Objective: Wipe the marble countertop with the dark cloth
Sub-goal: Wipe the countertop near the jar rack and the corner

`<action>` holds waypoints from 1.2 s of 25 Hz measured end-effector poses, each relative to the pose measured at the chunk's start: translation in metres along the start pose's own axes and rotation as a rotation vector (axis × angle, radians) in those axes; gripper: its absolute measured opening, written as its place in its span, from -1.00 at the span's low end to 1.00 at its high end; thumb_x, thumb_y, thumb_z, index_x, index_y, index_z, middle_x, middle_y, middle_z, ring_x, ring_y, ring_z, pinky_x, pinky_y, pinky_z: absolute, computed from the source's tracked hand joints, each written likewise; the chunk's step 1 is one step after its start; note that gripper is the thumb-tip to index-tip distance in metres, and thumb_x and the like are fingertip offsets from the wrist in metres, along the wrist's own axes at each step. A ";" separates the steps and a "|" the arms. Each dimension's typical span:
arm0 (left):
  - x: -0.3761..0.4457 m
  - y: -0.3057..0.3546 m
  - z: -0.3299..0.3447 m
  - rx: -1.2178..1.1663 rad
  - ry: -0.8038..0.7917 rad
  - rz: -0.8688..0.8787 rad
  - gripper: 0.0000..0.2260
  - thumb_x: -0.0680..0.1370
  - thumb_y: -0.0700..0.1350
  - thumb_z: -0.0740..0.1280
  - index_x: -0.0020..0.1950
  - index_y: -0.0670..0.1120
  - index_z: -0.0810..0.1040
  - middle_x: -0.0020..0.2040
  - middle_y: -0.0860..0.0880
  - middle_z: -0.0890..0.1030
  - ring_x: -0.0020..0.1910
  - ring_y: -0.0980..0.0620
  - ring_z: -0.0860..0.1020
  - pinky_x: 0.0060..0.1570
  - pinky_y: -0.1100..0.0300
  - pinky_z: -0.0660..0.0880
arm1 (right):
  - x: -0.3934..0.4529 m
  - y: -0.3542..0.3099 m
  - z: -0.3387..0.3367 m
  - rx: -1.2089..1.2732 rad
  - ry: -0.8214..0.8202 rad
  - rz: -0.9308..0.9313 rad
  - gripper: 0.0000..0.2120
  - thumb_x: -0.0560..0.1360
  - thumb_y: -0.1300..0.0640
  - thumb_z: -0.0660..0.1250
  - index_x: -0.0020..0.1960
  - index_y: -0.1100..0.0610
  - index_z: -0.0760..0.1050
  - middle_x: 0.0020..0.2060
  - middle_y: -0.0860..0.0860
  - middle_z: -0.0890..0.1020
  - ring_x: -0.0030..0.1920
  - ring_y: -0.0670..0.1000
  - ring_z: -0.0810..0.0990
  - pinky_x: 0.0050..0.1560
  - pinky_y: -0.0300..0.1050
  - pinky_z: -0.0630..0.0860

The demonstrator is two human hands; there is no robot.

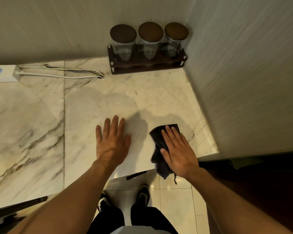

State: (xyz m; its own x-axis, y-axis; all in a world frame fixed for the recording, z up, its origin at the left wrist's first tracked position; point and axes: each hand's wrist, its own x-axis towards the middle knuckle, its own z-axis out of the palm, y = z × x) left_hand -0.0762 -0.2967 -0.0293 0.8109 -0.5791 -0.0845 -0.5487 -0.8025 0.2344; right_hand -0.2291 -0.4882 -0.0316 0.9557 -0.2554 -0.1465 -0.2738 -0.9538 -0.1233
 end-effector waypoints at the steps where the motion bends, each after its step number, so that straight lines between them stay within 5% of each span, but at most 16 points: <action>1: 0.001 0.003 0.003 0.000 -0.008 -0.009 -0.43 0.58 0.17 -0.10 0.55 -0.04 0.08 0.57 -0.09 0.10 0.54 -0.16 -0.04 0.46 -0.19 -0.17 | 0.002 0.007 -0.002 -0.008 -0.015 -0.037 -0.40 0.59 -0.14 -0.12 0.54 0.11 -0.07 0.55 0.05 -0.01 0.53 0.00 -0.11 0.46 0.00 -0.10; 8: 0.000 0.010 0.009 0.057 -0.052 -0.089 -0.43 0.57 0.21 -0.20 0.56 0.04 -0.11 0.59 -0.01 -0.06 0.54 -0.07 -0.19 0.46 -0.13 -0.26 | 0.021 0.036 -0.013 -0.074 -0.083 -0.224 -0.40 0.61 -0.14 -0.02 0.55 0.08 -0.06 0.55 0.03 -0.01 0.53 -0.01 -0.13 0.49 0.00 -0.07; 15: 0.002 0.012 0.006 0.070 -0.044 -0.094 -0.43 0.58 0.19 -0.10 0.55 -0.01 0.07 0.56 -0.07 0.14 0.54 -0.13 0.01 0.46 -0.20 -0.09 | 0.064 0.054 -0.023 -0.102 -0.110 -0.314 -0.39 0.60 -0.14 -0.05 0.55 0.07 -0.09 0.55 0.03 -0.03 0.54 0.01 -0.11 0.48 0.01 -0.07; 30: 0.004 0.013 0.008 0.124 -0.073 -0.127 -0.42 0.56 0.18 0.03 0.54 -0.01 0.14 0.55 -0.06 0.17 0.53 -0.11 0.08 0.42 -0.24 0.08 | 0.187 0.062 -0.034 -0.016 -0.009 -0.121 -0.38 0.57 -0.17 -0.17 0.55 0.08 -0.10 0.55 0.01 -0.04 0.53 -0.02 -0.14 0.50 -0.01 -0.13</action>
State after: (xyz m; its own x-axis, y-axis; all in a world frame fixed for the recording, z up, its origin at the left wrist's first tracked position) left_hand -0.0814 -0.3103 -0.0347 0.8607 -0.4772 -0.1771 -0.4673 -0.8788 0.0967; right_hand -0.0636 -0.6002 -0.0329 0.9805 -0.1371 -0.1407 -0.1550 -0.9800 -0.1251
